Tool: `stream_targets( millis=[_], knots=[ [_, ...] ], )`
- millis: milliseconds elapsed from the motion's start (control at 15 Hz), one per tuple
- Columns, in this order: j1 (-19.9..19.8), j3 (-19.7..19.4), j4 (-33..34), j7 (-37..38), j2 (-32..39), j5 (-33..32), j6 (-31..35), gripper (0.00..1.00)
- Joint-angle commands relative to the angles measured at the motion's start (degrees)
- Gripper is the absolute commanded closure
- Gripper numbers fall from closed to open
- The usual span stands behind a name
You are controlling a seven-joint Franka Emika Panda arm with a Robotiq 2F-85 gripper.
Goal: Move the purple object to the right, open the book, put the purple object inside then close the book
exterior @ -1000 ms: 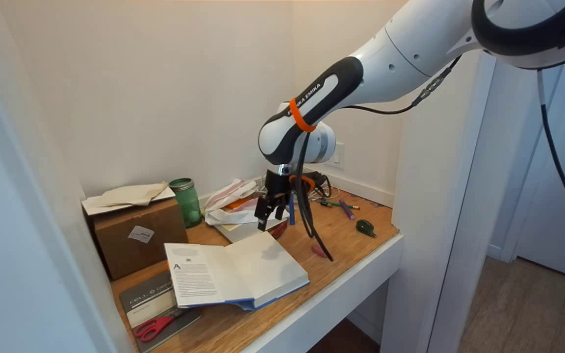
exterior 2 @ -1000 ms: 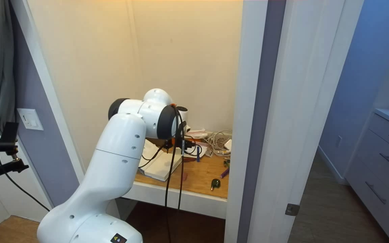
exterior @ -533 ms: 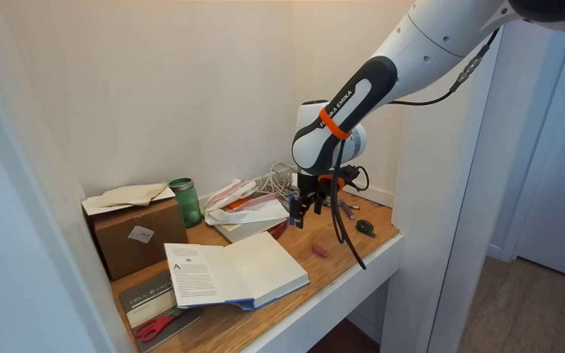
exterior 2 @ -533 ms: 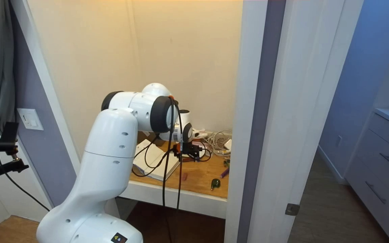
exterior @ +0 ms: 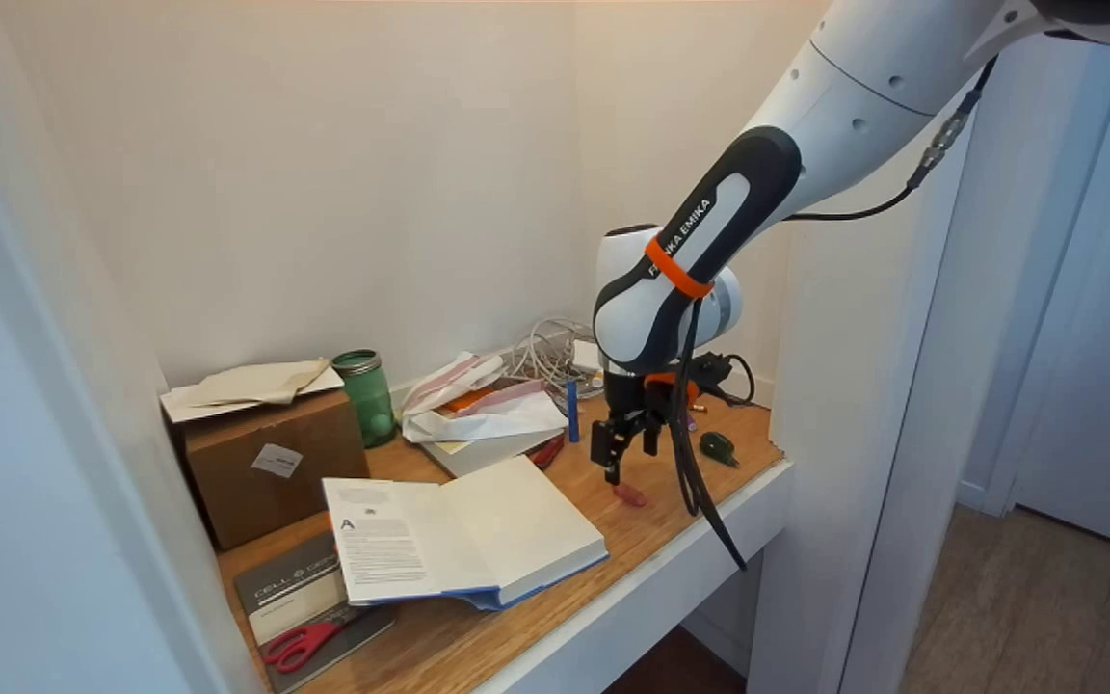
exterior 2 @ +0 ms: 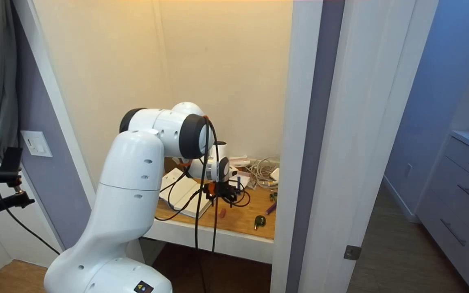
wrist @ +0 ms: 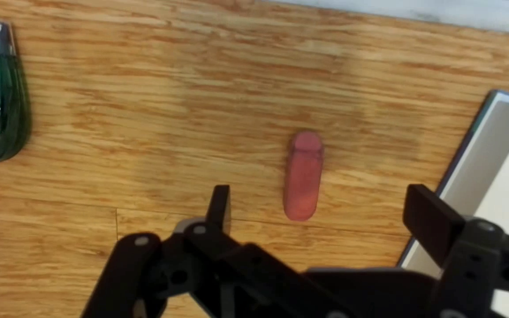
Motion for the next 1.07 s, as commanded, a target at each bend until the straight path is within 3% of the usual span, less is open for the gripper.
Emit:
stream_targets(
  millis=[0, 467, 533, 667, 800, 1000],
  knots=[
    [-0.2, 0.1, -2.1, 2.1, 0.2, -1.2, 3.9, 0.00],
    [-0.1, -0.1, -2.0, 3.0, 3.1, -0.8, 8.9, 0.00],
    [0.0, -0.3, -1.8, 3.5, 3.6, -0.8, 9.6, 0.05],
    [0.0, -0.3, -1.7, 4.0, 4.4, -0.5, 10.7, 0.29],
    [0.0, -0.4, -1.6, 4.3, 4.7, -0.4, 11.5, 0.38],
    [-0.2, -0.1, -1.7, 4.3, 4.5, 0.0, 11.8, 0.62]
  ],
)
